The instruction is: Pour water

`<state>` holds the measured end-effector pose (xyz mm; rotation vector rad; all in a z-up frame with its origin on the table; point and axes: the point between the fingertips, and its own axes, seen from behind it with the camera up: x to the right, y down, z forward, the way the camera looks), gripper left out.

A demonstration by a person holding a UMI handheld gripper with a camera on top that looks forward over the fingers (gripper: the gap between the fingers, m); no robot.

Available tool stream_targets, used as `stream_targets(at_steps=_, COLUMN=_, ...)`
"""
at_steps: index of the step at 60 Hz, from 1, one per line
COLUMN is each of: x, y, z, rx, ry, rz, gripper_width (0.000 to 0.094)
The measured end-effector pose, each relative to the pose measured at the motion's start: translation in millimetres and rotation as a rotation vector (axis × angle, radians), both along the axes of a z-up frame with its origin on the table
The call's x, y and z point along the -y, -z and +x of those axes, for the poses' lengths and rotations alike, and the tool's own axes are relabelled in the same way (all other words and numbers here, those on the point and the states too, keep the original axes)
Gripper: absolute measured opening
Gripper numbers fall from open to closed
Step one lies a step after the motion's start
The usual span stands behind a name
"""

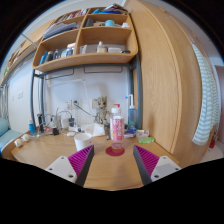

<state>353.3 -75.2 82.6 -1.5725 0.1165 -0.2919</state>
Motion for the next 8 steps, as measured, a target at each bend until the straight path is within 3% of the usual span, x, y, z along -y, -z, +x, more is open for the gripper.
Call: stream_targets(at_steps=8, x=0.6, y=-6.1, z=2.4, rx=0.004, ry=0.014, rz=0.018, gripper_width=0.0805)
